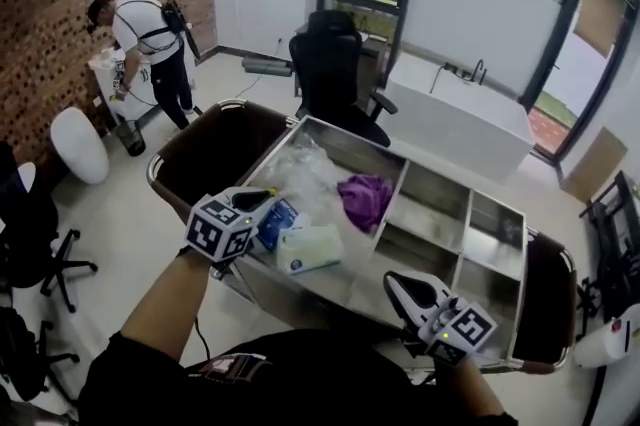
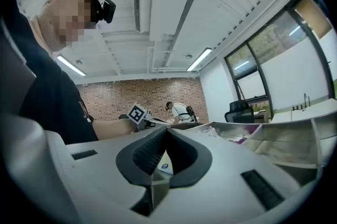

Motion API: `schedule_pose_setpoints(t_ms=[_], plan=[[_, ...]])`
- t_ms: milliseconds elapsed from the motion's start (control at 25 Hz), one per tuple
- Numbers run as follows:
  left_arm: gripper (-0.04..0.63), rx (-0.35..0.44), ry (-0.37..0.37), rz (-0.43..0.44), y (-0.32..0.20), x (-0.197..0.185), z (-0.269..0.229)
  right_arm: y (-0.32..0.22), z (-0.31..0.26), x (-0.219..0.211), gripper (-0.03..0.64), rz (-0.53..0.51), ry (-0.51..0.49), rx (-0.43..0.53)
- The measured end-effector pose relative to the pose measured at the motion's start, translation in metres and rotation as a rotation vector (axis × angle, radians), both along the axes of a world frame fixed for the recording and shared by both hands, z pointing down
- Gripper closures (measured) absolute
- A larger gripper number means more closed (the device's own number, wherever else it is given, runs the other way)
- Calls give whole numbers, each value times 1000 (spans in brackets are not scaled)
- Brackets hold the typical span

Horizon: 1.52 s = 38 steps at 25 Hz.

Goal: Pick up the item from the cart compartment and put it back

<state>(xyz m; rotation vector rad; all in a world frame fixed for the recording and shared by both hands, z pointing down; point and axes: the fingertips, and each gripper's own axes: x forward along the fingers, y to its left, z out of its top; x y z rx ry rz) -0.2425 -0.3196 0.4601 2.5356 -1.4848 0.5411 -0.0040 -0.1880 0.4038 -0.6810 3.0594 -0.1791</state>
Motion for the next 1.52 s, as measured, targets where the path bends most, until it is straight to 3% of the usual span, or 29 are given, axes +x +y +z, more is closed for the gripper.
schedule_pose_setpoints(t_ms=[160, 240, 400, 720, 840, 920, 1000, 1080, 1200, 1360, 1520], plan=[[392, -135, -253, -13, -26, -21, 35, 0, 4, -20, 620, -41, -3, -12], [352, -190, -376, 14, -35, -17, 52, 0, 5, -22, 620, -48, -12, -16], [350, -295, -596, 11, -43, -24, 82, 1, 6, -21, 620, -47, -23, -27], [359, -369, -875, 68, -46, -30, 114, 2, 6, -2, 620, -2, -46, -33], [503, -315, -906, 77, -50, -32, 105, 2, 3, 5, 620, 19, -54, -26], [527, -220, -862, 55, -52, -29, 80, 4, 1, 11, 620, 34, -49, -18], [531, -78, -769, 50, -48, -14, 40, 5, -2, 21, 620, 55, -40, -11], [531, 58, -609, 102, -33, 17, -3, 7, -4, 35, 620, 85, -34, -6], [531, 178, -266, 258, 10, 82, -59, 13, -6, 60, 620, 139, -25, 0], [532, 221, 134, 477, 65, 166, -88, 22, -4, 95, 620, 218, -10, 6], [543, 144, 378, 591, 93, 222, -73, 30, -3, 126, 620, 288, -8, 6]])
